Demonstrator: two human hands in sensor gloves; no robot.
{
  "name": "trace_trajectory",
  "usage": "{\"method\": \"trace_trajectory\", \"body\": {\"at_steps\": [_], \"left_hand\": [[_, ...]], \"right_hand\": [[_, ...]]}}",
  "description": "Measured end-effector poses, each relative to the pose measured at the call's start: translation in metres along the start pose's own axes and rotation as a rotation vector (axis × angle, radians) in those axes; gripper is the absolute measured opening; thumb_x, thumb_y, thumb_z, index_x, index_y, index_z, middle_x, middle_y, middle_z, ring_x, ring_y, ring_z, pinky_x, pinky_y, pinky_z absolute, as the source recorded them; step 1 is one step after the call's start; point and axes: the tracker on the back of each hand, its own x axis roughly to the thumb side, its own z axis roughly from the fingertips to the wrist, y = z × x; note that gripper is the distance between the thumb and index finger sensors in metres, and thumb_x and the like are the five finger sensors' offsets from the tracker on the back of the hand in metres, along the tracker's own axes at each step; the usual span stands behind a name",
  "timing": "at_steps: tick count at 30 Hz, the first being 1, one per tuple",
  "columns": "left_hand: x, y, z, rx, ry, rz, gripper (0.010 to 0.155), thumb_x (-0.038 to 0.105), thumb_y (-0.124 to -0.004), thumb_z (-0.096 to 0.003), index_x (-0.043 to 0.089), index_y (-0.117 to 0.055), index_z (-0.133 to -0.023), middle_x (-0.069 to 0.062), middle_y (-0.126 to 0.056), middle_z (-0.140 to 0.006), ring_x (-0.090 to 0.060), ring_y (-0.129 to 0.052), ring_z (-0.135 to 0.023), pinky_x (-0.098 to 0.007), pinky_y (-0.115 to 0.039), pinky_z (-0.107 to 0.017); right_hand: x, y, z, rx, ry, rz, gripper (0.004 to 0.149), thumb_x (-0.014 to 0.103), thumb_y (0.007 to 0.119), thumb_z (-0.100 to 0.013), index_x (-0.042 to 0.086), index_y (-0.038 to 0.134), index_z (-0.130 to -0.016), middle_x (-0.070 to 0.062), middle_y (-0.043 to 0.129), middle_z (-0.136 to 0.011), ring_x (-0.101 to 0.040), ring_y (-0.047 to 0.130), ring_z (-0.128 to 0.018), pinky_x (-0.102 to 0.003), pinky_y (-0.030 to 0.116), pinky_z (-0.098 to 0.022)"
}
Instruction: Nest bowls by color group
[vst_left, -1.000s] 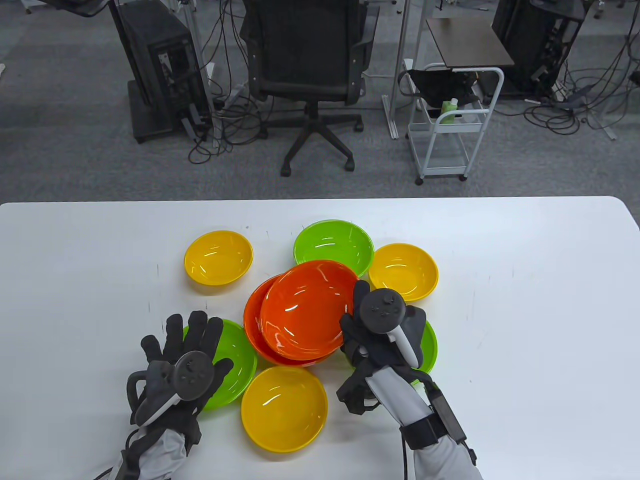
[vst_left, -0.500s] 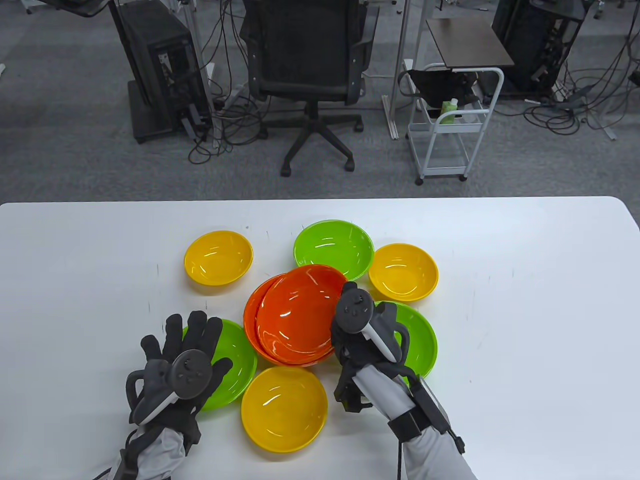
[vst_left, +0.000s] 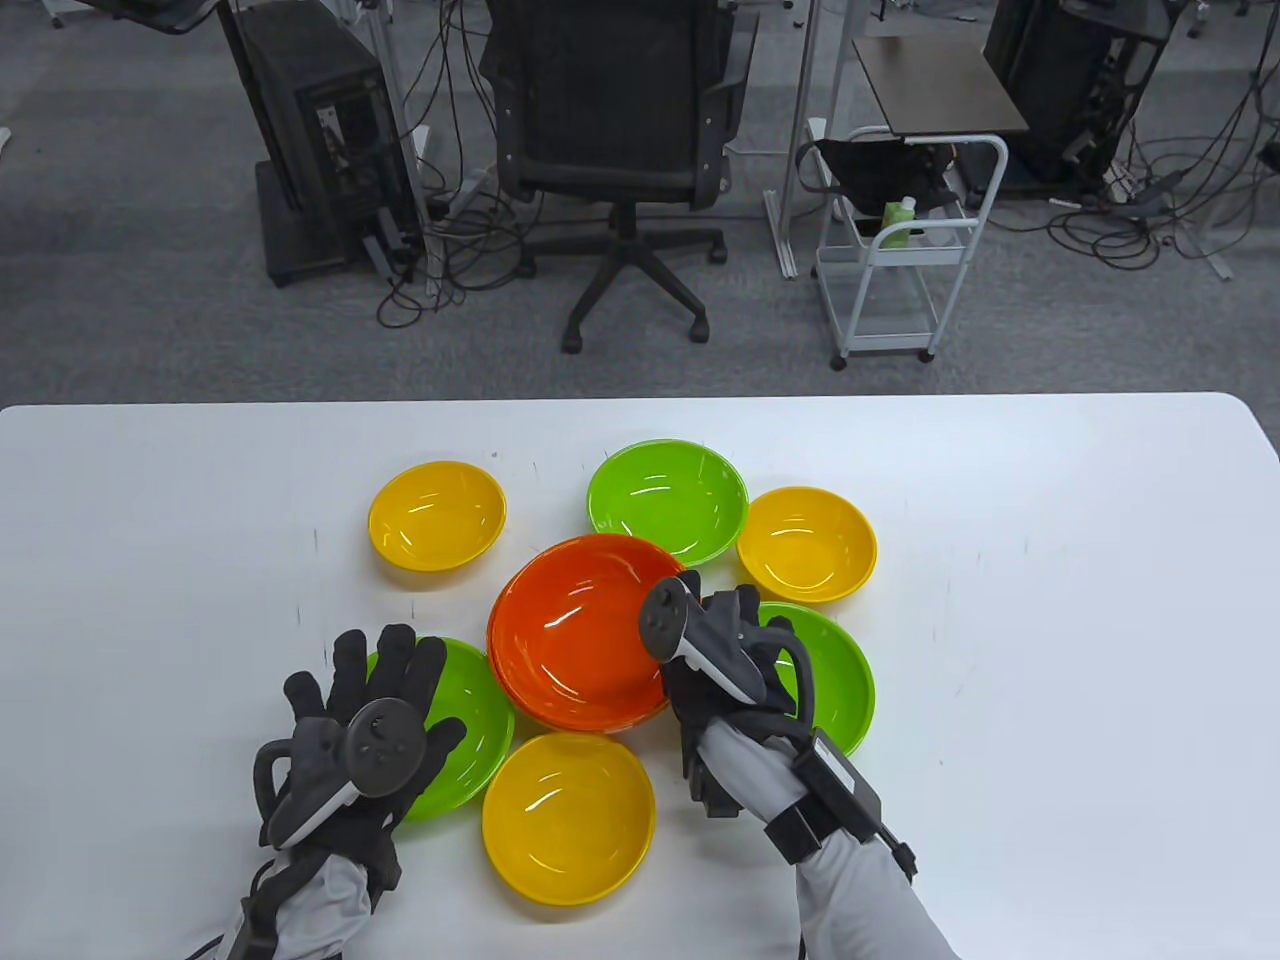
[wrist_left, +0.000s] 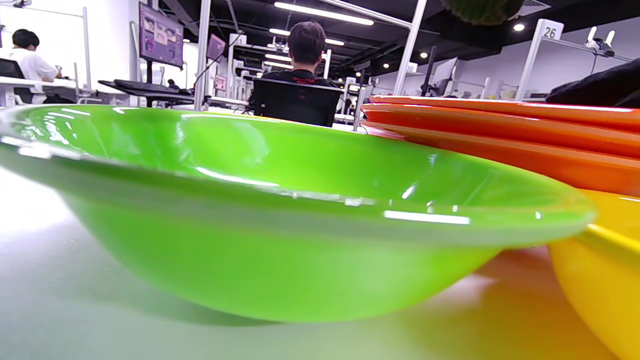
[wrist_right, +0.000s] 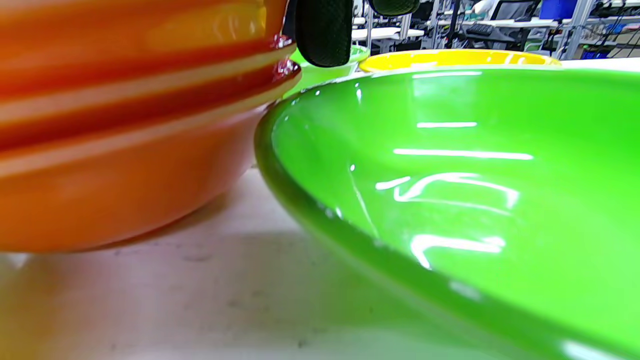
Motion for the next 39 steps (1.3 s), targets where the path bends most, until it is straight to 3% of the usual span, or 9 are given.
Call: {"method": "trace_trajectory", "body": {"at_steps": [9, 13, 16, 19, 24, 28, 33, 39], "left_hand": [[0.001, 0.000, 0.000, 0.000, -0.004, -0.005, 0.076, 0.057, -0.064, -0.0493, 0.034, -0.030, -0.114, -0.004, -0.025, -0.126, -0.044, -0.018, -0.113, -0.078, -0.020, -0.071], [0.001, 0.000, 0.000, 0.001, -0.006, -0.008, 0.076, 0.057, -0.064, -0.0493, 0.034, -0.030, -0.114, -0.004, -0.025, -0.126, -0.045, -0.018, -0.113, -0.078, -0.020, -0.071], [0.001, 0.000, 0.000, 0.001, -0.006, -0.007, 0.076, 0.057, -0.064, -0.0493, 0.034, -0.030, -0.114, -0.004, -0.025, -0.126, -0.044, -0.018, -0.113, -0.078, -0.020, -0.071], [0.001, 0.000, -0.001, -0.001, -0.006, -0.003, 0.076, 0.057, -0.064, -0.0493, 0.034, -0.030, -0.114, -0.004, -0.025, -0.126, -0.044, -0.018, -0.113, -0.078, -0.020, -0.071], [0.000, 0.000, -0.001, -0.004, -0.003, 0.005, 0.076, 0.057, -0.064, -0.0493, 0.034, -0.030, -0.114, -0.004, -0.024, -0.126, -0.044, -0.018, -0.113, -0.078, -0.020, -0.071], [-0.001, -0.001, -0.001, -0.007, -0.001, 0.007, 0.076, 0.057, -0.064, -0.0493, 0.034, -0.030, -0.114, -0.004, -0.024, -0.126, -0.044, -0.017, -0.113, -0.078, -0.020, -0.071], [-0.002, 0.000, -0.001, -0.005, 0.002, 0.015, 0.076, 0.057, -0.064, -0.0493, 0.034, -0.030, -0.114, -0.004, -0.024, -0.126, -0.044, -0.017, -0.113, -0.078, -0.020, -0.071], [-0.006, 0.000, -0.002, -0.010, 0.015, 0.028, 0.076, 0.057, -0.064, -0.0493, 0.034, -0.030, -0.114, -0.004, -0.023, -0.126, -0.044, -0.017, -0.113, -0.078, -0.020, -0.071]], "right_hand": [[0.000, 0.002, -0.001, 0.018, 0.005, 0.022, 0.069, 0.037, 0.060, -0.060, 0.016, 0.024, -0.115, -0.015, 0.048, -0.122, -0.049, 0.026, -0.111, -0.078, 0.029, -0.072], [-0.003, -0.015, -0.003, -0.017, 0.024, 0.022, 0.071, 0.045, 0.062, -0.058, 0.019, 0.032, -0.116, -0.014, 0.043, -0.124, -0.049, 0.023, -0.112, -0.078, 0.026, -0.072], [-0.003, -0.029, -0.007, -0.075, 0.041, 0.126, 0.070, 0.047, 0.062, -0.056, 0.021, 0.039, -0.116, -0.014, 0.042, -0.124, -0.049, 0.022, -0.112, -0.079, 0.025, -0.072], [-0.004, -0.046, -0.016, -0.148, 0.060, 0.199, 0.069, 0.048, 0.062, -0.056, 0.022, 0.042, -0.116, -0.013, 0.041, -0.125, -0.049, 0.023, -0.112, -0.079, 0.025, -0.072], [-0.007, -0.069, -0.041, -0.207, 0.084, 0.166, 0.068, 0.048, 0.063, -0.055, 0.024, 0.044, -0.115, -0.011, 0.042, -0.125, -0.046, 0.028, -0.113, -0.077, 0.030, -0.075], [-0.009, -0.075, -0.067, -0.221, 0.116, 0.150, 0.068, 0.048, 0.063, -0.055, 0.025, 0.044, -0.115, -0.010, 0.042, -0.125, -0.045, 0.034, -0.113, -0.075, 0.034, -0.076], [-0.014, -0.068, -0.099, -0.167, 0.168, 0.095, 0.069, 0.050, 0.063, -0.054, 0.028, 0.040, -0.115, -0.009, 0.038, -0.126, -0.043, 0.037, -0.113, -0.073, 0.036, -0.077], [-0.026, -0.043, -0.130, 0.072, 0.261, -0.118, 0.071, 0.052, 0.059, -0.055, 0.032, 0.028, -0.116, -0.015, 0.020, -0.126, -0.047, 0.035, -0.112, -0.071, 0.038, -0.076]]}}
